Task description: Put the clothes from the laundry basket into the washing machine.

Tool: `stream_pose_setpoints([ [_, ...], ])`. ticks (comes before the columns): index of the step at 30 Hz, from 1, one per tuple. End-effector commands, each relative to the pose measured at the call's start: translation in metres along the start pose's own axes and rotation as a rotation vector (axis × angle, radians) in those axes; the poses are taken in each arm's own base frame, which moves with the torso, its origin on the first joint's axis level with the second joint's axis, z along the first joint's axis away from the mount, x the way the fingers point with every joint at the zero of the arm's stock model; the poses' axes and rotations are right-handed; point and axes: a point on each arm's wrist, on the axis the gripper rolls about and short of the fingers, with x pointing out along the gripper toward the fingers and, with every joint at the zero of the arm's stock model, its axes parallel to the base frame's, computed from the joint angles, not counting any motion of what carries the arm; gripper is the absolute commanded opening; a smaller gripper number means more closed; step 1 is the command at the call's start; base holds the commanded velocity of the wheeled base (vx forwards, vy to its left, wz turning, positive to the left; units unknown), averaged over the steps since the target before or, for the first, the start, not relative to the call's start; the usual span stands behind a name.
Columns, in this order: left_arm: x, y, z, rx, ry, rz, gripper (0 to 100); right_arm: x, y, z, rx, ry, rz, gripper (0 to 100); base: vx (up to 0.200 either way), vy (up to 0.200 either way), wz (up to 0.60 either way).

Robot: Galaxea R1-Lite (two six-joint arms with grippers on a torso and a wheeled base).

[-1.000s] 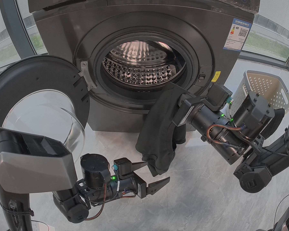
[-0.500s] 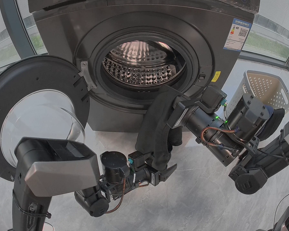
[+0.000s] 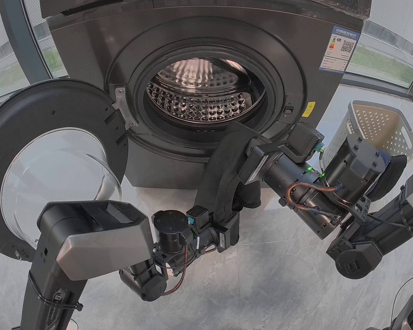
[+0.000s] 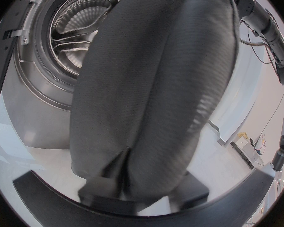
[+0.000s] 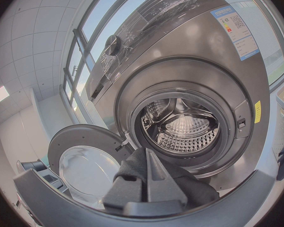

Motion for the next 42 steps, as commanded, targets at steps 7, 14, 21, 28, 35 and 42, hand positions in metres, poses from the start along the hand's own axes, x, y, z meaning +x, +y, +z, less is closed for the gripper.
stream_pose_setpoints([
  [7, -0.028, 0.010, 0.050, 0.001, -0.070, 0.040, 0, -0.004, -0.009, 0.001, 0.000, 0.008, -0.026, 0, 0.000, 0.000, 0.00],
  [14, -0.127, 0.006, 0.116, 0.019, -0.117, 0.026, 0, -0.045, -0.035, 0.007, 0.038, 0.092, -0.044, 0, 0.000, 0.000, 0.00],
  [21, -0.176, 0.006, 0.138, 0.026, -0.178, 0.060, 0, -0.085, -0.055, 0.009, 0.023, 0.141, -0.014, 0, 0.000, 0.000, 0.00],
  [28, -0.181, 0.006, 0.173, 0.051, -0.327, 0.068, 0, -0.083, -0.056, 0.008, -0.011, 0.133, -0.032, 0, 0.000, 0.000, 0.00],
  [35, -0.180, 0.007, 0.182, 0.051, -0.373, 0.084, 0, -0.068, -0.056, 0.023, -0.019, 0.032, -0.094, 0, 0.000, 0.000, 0.00],
  [42, -0.176, 0.004, 0.194, 0.049, -0.427, 0.093, 0, -0.063, -0.053, 0.030, -0.028, -0.004, -0.081, 0, 0.000, 0.000, 0.00],
])
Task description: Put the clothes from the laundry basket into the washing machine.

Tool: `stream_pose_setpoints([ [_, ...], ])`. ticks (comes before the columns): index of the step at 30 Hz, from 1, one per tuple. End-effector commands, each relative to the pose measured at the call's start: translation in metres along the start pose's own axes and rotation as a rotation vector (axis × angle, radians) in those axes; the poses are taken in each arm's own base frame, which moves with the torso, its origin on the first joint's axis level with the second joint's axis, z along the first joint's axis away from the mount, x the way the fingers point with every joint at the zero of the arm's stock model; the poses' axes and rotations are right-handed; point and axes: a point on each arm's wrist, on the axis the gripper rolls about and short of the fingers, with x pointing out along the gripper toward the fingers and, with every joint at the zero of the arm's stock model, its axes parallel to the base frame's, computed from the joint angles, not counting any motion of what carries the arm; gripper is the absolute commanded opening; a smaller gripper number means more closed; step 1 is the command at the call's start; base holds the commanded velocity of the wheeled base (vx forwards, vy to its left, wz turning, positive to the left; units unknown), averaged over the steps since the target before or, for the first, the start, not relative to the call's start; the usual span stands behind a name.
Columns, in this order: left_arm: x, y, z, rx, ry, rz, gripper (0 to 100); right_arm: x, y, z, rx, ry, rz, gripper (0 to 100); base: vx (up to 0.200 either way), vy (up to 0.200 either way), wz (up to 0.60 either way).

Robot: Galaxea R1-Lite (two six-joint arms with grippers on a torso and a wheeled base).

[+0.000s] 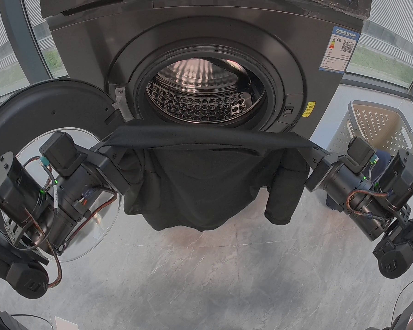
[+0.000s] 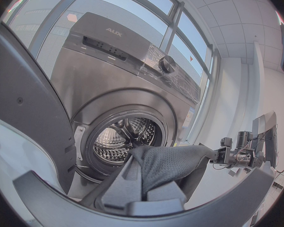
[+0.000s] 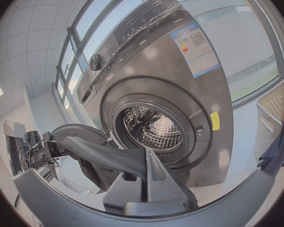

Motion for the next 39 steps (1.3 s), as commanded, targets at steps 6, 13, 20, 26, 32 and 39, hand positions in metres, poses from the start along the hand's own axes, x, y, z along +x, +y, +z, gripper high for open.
stream_pose_setpoints([
  [6, -0.002, -0.003, 0.007, 0.000, -0.024, -0.007, 0, 0.000, 0.004, 0.016, -0.005, -0.061, 0.009, 0, 0.000, 0.000, 0.00],
  [13, -0.004, -0.003, 0.007, 0.000, -0.021, -0.007, 0, -0.004, 0.005, 0.020, -0.004, -0.072, 0.011, 0, 0.000, 0.000, 0.00],
  [20, -0.004, -0.008, 0.006, -0.004, -0.014, -0.031, 0, -0.008, 0.006, 0.023, -0.005, -0.074, 0.015, 0, 0.000, 0.000, 0.00],
  [26, 0.005, -0.048, -0.015, -0.061, 0.082, -0.181, 0, -0.026, 0.030, -0.005, 0.034, 0.063, 0.102, 0, 0.000, 0.000, 0.00],
  [32, 0.036, -0.056, -0.019, -0.073, 0.049, -0.207, 0, -0.015, 0.033, -0.050, 0.032, 0.211, 0.111, 0, 0.000, 0.000, 0.00],
  [39, 0.054, -0.059, -0.008, -0.080, -0.019, -0.213, 0, -0.023, 0.044, -0.078, 0.038, 0.326, 0.145, 100, 0.000, 0.000, 0.00],
])
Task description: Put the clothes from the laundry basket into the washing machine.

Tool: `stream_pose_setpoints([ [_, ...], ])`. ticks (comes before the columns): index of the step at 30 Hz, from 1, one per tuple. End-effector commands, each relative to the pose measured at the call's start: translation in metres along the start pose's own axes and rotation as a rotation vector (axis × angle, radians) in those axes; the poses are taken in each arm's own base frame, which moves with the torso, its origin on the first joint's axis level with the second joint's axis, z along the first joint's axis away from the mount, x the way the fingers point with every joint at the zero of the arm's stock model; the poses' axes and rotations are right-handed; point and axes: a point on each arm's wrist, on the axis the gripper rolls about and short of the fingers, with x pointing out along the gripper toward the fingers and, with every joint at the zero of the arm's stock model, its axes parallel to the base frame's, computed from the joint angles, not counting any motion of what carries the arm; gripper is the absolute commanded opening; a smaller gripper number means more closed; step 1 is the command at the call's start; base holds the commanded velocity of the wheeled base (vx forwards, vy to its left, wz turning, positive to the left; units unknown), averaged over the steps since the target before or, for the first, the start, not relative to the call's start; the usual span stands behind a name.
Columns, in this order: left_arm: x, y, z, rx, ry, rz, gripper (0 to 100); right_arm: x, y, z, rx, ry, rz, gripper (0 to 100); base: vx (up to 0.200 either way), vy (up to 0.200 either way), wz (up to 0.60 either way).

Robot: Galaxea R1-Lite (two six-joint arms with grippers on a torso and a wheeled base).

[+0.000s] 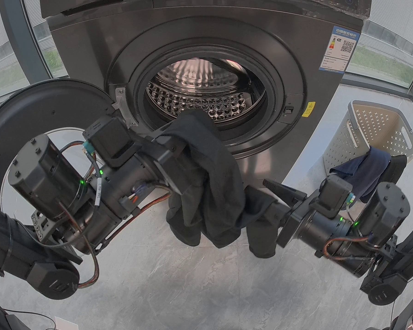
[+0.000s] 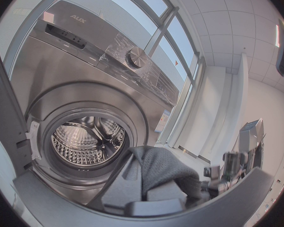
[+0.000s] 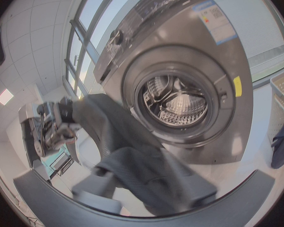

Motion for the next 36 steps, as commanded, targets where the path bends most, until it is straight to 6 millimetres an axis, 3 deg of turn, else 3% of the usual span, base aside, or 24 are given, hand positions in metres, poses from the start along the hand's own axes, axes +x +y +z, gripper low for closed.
stream_pose_setpoints([
  [1, 0.016, -0.001, -0.004, -0.005, -0.014, -0.012, 0, 0.001, 0.000, -0.044, -0.003, 0.170, -0.002, 100, 0.000, 0.000, 0.00],
  [7, 0.017, -0.002, -0.001, -0.005, -0.024, -0.015, 0, -0.008, -0.010, -0.075, -0.027, 0.313, -0.038, 100, 0.000, 0.000, 0.00],
  [11, 0.016, -0.003, 0.000, -0.007, -0.027, -0.021, 0, 0.002, -0.018, -0.088, -0.057, 0.336, -0.051, 100, 0.000, 0.000, 0.00],
  [20, 0.013, -0.011, 0.000, -0.020, -0.026, -0.070, 0, 0.049, -0.049, -0.075, -0.091, 0.184, -0.084, 100, 0.000, 0.000, 0.00],
  [29, 0.011, -0.016, -0.001, -0.028, -0.016, -0.101, 0, 0.074, -0.060, -0.067, -0.121, 0.103, -0.064, 100, 0.000, 0.000, 0.00],
  [36, 0.011, -0.016, 0.000, -0.028, -0.021, -0.103, 0, 0.091, -0.060, -0.077, -0.126, 0.095, -0.022, 100, 0.000, 0.000, 0.00],
])
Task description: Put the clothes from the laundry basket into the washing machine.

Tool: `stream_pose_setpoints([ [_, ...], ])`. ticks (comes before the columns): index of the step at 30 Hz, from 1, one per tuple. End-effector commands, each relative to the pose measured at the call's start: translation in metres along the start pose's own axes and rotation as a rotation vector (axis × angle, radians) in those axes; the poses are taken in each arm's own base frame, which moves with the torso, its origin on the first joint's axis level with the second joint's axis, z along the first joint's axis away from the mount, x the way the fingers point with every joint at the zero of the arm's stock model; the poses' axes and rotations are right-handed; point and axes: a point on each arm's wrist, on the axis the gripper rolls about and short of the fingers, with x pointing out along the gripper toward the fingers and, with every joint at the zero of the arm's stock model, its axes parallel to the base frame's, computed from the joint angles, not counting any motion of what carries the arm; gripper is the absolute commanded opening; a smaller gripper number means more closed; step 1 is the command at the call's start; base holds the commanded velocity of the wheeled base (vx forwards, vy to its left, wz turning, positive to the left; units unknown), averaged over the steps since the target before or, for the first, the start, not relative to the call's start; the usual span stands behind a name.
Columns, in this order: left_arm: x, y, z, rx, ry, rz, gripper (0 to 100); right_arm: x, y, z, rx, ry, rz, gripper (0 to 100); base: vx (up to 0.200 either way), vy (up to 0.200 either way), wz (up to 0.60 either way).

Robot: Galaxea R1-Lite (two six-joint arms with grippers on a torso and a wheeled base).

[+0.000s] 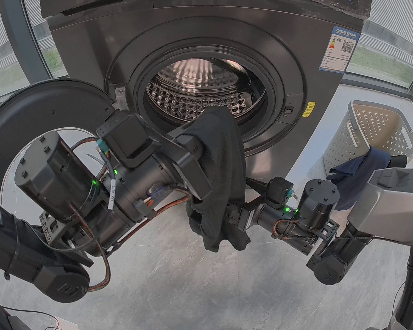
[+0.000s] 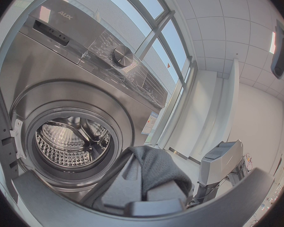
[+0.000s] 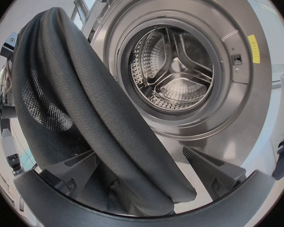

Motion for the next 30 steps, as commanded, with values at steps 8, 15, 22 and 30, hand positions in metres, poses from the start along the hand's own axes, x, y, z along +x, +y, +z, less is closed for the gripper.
stream_pose_setpoints([
  [8, -0.003, -0.003, 0.015, 0.003, -0.026, -0.025, 0, 0.021, -0.003, -0.030, -0.021, 0.033, 0.032, 100, 0.000, 0.000, 0.00],
  [15, -0.005, 0.002, 0.014, 0.007, -0.019, -0.002, 0, 0.023, -0.001, -0.029, -0.020, 0.026, 0.033, 0, 0.000, 0.000, 0.00],
  [22, -0.009, 0.033, 0.013, 0.048, -0.012, 0.107, 0, 0.005, -0.012, 0.016, -0.016, -0.061, -0.010, 0, 0.000, 0.000, 0.00],
  [30, -0.029, 0.064, -0.014, 0.065, 0.102, 0.219, 0, -0.016, -0.008, 0.064, 0.039, -0.183, -0.043, 0, 0.000, 0.000, 0.00],
])
